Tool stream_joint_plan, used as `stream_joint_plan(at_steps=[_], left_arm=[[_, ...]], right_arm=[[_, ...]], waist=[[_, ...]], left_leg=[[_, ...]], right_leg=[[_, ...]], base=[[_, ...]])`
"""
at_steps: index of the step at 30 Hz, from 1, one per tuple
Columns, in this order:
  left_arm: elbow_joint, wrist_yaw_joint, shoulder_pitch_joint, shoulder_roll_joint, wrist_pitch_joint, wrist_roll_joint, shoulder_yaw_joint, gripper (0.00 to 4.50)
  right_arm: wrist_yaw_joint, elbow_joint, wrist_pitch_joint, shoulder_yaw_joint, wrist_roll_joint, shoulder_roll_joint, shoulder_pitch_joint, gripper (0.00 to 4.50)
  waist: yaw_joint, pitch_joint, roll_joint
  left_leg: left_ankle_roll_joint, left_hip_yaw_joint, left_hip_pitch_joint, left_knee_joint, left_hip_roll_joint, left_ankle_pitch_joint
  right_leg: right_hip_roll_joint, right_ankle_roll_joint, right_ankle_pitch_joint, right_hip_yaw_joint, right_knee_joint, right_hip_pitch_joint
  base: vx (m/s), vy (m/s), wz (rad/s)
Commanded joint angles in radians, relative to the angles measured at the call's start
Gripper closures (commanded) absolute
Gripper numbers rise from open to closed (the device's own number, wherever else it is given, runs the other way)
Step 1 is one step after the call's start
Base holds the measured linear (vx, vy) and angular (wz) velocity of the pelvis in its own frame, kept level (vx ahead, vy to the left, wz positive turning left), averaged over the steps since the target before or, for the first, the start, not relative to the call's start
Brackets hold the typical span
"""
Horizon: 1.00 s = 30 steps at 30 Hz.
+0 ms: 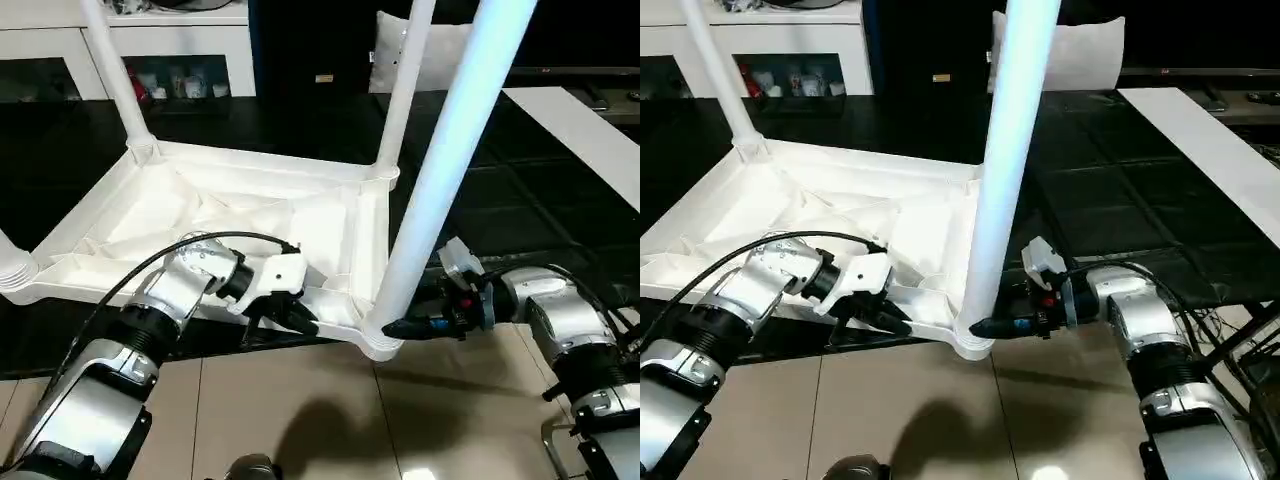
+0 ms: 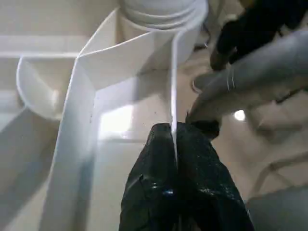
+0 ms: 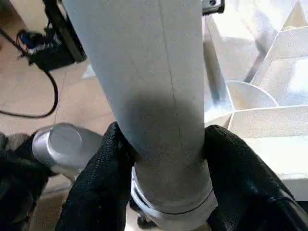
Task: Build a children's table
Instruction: Rotate leg to tighten
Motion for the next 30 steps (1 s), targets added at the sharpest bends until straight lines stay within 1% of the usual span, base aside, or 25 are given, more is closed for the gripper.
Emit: stream_joint_plan(at_steps=[1, 2, 3, 4, 5, 6, 7, 8, 9, 10, 11, 12, 13, 14, 15, 18, 19, 21, 22, 23, 24, 27, 28, 29, 30], left_arm=[[-0.049, 0.071, -0.011, -0.045, 0.105, -0.037, 0.027, 4.50], [-0.062, 0.097, -0.010, -0.058, 0.155, -0.044, 0.038, 4.50], [-0.066, 0.105, -0.010, -0.062, 0.169, -0.047, 0.041, 4.50], [-0.078, 0.145, -0.009, -0.083, 0.216, -0.053, 0.054, 4.50], [-0.084, 0.166, -0.008, -0.094, 0.237, -0.054, 0.059, 4.50], [-0.091, 0.197, -0.006, -0.107, 0.264, -0.049, 0.062, 4.50], [-0.096, 0.217, -0.005, -0.116, 0.283, -0.045, 0.063, 4.50], [-0.094, 0.261, -0.007, -0.134, 0.306, -0.032, 0.066, 4.50], [-0.090, 0.298, -0.009, -0.149, 0.323, -0.022, 0.069, 4.50], [-0.090, 0.298, -0.009, -0.149, 0.323, -0.022, 0.069, 4.50], [-0.078, 0.379, -0.019, -0.182, 0.354, -0.007, 0.087, 4.50], [-0.072, 0.466, -0.031, -0.214, 0.380, 0.007, 0.101, 4.50], [-0.070, 0.481, -0.033, -0.220, 0.380, 0.011, 0.102, 4.50], [-0.069, 0.487, -0.034, -0.222, 0.380, 0.012, 0.102, 4.50], [-0.064, 0.505, -0.038, -0.228, 0.378, 0.019, 0.101, 4.50], [-0.061, 0.520, -0.042, -0.226, 0.373, 0.027, 0.099, 4.50], [-0.058, 0.524, -0.043, -0.220, 0.370, 0.030, 0.098, 4.50], [-0.051, 0.520, -0.043, -0.194, 0.341, 0.040, 0.096, 4.50], [-0.049, 0.513, -0.043, -0.184, 0.331, 0.042, 0.095, 4.50], [-0.046, 0.507, -0.040, -0.173, 0.308, 0.051, 0.093, 4.50], [-0.045, 0.503, -0.038, -0.166, 0.292, 0.058, 0.092, 4.50], [-0.030, 0.480, -0.037, -0.137, 0.252, 0.067, 0.083, 4.50], [-0.023, 0.458, -0.037, -0.124, 0.233, 0.068, 0.078, 4.50], [-0.023, 0.458, -0.037, -0.124, 0.233, 0.068, 0.078, 4.50], [-0.014, 0.428, -0.038, -0.108, 0.200, 0.066, 0.071, 4.50]], right_arm=[[-0.131, -0.005, 0.065, -0.027, 0.016, 0.040, -0.009, 2.54], [-0.216, 0.008, 0.084, -0.037, 0.001, 0.059, -0.019, 2.54], [-0.243, 0.013, 0.090, -0.041, -0.004, 0.065, -0.022, 2.54], [-0.355, 0.038, 0.097, -0.057, -0.020, 0.097, -0.041, 2.54], [-0.407, 0.048, 0.097, -0.066, -0.026, 0.114, -0.050, 2.54], [-0.472, 0.058, 0.115, -0.074, -0.032, 0.141, -0.066, 2.55], [-0.514, 0.065, 0.128, -0.080, -0.035, 0.158, -0.076, 2.55], [-0.594, 0.072, 0.154, -0.091, -0.040, 0.192, -0.095, 2.55], [-0.659, 0.080, 0.174, -0.098, -0.046, 0.218, -0.111, 2.55], [-0.659, 0.080, 0.174, -0.098, -0.046, 0.218, -0.111, 2.55], [-0.786, 0.111, 0.196, -0.122, -0.056, 0.263, -0.145, 2.55], [-0.906, 0.150, 0.174, -0.152, -0.061, 0.302, -0.177, 2.55], [-0.919, 0.156, 0.153, -0.153, -0.065, 0.306, -0.180, 1.99], [-0.923, 0.158, 0.145, -0.154, -0.066, 0.308, -0.182, 1.99], [-0.947, 0.167, 0.106, -0.146, -0.087, 0.312, -0.185, 1.85], [-0.946, 0.162, 0.108, -0.150, -0.085, 0.315, -0.182, 1.68], [-0.932, 0.146, 0.113, -0.152, -0.080, 0.313, -0.175, 1.57], [-0.840, 0.083, 0.110, -0.145, -0.070, 0.293, -0.138, 1.43], [-0.809, 0.063, 0.103, -0.140, -0.067, 0.280, -0.123, 1.33], [-0.784, 0.051, 0.101, -0.140, -0.064, 0.265, -0.112, 1.33], [-0.769, 0.043, 0.099, -0.139, -0.062, 0.255, -0.104, 1.09], [-0.703, 0.028, 0.079, -0.135, -0.050, 0.209, -0.083, 0.94], [-0.669, 0.018, 0.071, -0.132, -0.046, 0.184, -0.073, 0.82], [-0.669, 0.018, 0.071, -0.132, -0.046, 0.184, -0.073, 0.67], [-0.632, 0.006, 0.067, -0.132, -0.044, 0.160, -0.064, 0.58]], waist=[[-0.010, -0.074, -0.002], [-0.012, -0.073, 0.000], [-0.013, -0.072, 0.000], [-0.023, -0.071, -0.005], [-0.035, -0.071, -0.006], [-0.042, -0.070, -0.006], [-0.063, -0.071, -0.007], [-0.066, -0.071, -0.007], [-0.078, -0.070, -0.008], [-0.082, -0.069, -0.007], [-0.090, -0.070, -0.007], [-0.097, -0.070, -0.009], [-0.099, -0.070, -0.005], [-0.097, -0.072, -0.004], [-0.095, -0.074, -0.006], [-0.090, -0.079, -0.003], [-0.084, -0.079, -0.002], [-0.081, -0.079, -0.004], [-0.074, -0.078, -0.003], [-0.074, -0.078, -0.003], [-0.072, -0.077, -0.003], [-0.065, -0.076, -0.002], [-0.060, -0.074, -0.003], [-0.058, -0.074, -0.003], [-0.053, -0.075, -0.003]], left_leg=[[0.064, -0.039, 0.017, -0.063, 0.080, -0.168], [0.057, -0.041, 0.018, -0.064, 0.081, -0.173], [0.051, -0.042, 0.021, -0.065, 0.080, -0.183], [0.036, -0.042, 0.017, -0.066, 0.076, -0.191], [0.028, -0.044, 0.016, -0.066, 0.070, -0.195], [0.027, -0.044, 0.014, -0.065, 0.068, -0.195], [0.031, -0.044, 0.011, -0.065, 0.065, -0.188], [0.034, -0.043, 0.012, -0.064, 0.064, -0.187], [0.037, -0.043, 0.009, -0.063, 0.060, -0.185], [0.037, -0.043, 0.009, -0.062, 0.059, -0.182], [0.039, -0.042, 0.011, -0.061, 0.057, -0.176], [0.039, -0.042, 0.013, -0.062, 0.058, -0.173], [0.037, -0.042, 0.014, -0.061, 0.059, -0.172], [0.039, -0.041, 0.015, -0.060, 0.059, -0.171], [0.048, -0.041, 0.012, -0.061, 0.060, -0.161], [0.063, -0.040, 0.015, -0.061, 0.069, -0.132], [0.074, -0.040, 0.011, -0.061, 0.071, -0.118], [0.081, -0.038, 0.009, -0.060, 0.069, -0.122], [0.087, -0.038, 0.008, -0.060, 0.069, -0.127], [0.087, -0.038, 0.008, -0.060, 0.069, -0.127], [0.088, -0.037, 0.010, -0.061, 0.070, -0.133], [0.080, -0.038, 0.010, -0.061, 0.070, -0.141], [0.078, -0.037, 0.013, -0.062, 0.069, -0.153], [0.077, -0.037, 0.012, -0.061, 0.070, -0.154], [0.076, -0.038, 0.014, -0.062, 0.071, -0.152]], right_leg=[[-0.118, -0.117, -0.360, 0.070, -0.092, 0.051], [-0.119, -0.118, -0.369, 0.069, -0.093, 0.050], [-0.118, -0.115, -0.388, 0.068, -0.098, 0.048], [-0.122, -0.109, -0.411, 0.067, -0.097, 0.054], [-0.124, -0.096, -0.438, 0.064, -0.104, 0.056], [-0.124, -0.092, -0.446, 0.063, -0.105, 0.057], [-0.119, -0.092, -0.436, 0.063, -0.106, 0.059], [-0.120, -0.092, -0.435, 0.063, -0.108, 0.058], [-0.118, -0.093, -0.431, 0.063, -0.108, 0.059], [-0.117, -0.092, -0.435, 0.063, -0.107, 0.058], [-0.115, -0.091, -0.434, 0.064, -0.109, 0.057], [-0.114, -0.095, -0.428, 0.064, -0.111, 0.054], [-0.115, -0.097, -0.427, 0.064, -0.111, 0.054], [-0.116, -0.096, -0.422, 0.065, -0.111, 0.053], [-0.117, -0.100, -0.394, 0.067, -0.106, 0.056], [-0.113, -0.134, -0.281, 0.073, -0.092, 0.052], [-0.115, -0.158, -0.213, 0.074, -0.081, 0.056], [-0.117, -0.158, -0.203, 0.074, -0.081, 0.060], [-0.117, -0.145, -0.210, 0.073, -0.083, 0.061], [-0.117, -0.145, -0.210, 0.073, -0.083, 0.061], [-0.116, -0.137, -0.226, 0.074, -0.085, 0.061], [-0.117, -0.127, -0.264, 0.073, -0.090, 0.059], [-0.117, -0.114, -0.300, 0.072, -0.096, 0.058], [-0.116, -0.110, -0.306, 0.072, -0.095, 0.059], [-0.116, -0.105, -0.308, 0.071, -0.094, 0.057]], base=[[0.000, 0.000, 0.00], [0.000, 0.000, 0.00], [0.000, 0.000, 0.00], [0.000, 0.000, 0.00], [0.000, 0.000, 0.00], [0.000, 0.000, 0.00], [0.000, 0.000, 0.00], [0.000, 0.000, 0.00], [0.000, 0.000, 0.00], [0.000, 0.000, 0.00], [0.000, 0.000, 0.00], [0.000, 0.000, 0.00], [0.000, 0.000, 0.00], [0.000, 0.000, 0.00], [0.000, 0.000, 0.00], [0.000, 0.000, 0.00], [0.000, 0.000, 0.00], [0.000, 0.000, 0.00], [0.000, 0.000, 0.00], [0.000, 0.000, 0.00], [0.000, 0.000, 0.00], [0.000, 0.000, 0.00], [0.000, 0.000, 0.00], [0.000, 0.000, 0.00], [0.000, 0.000, 0.00]])
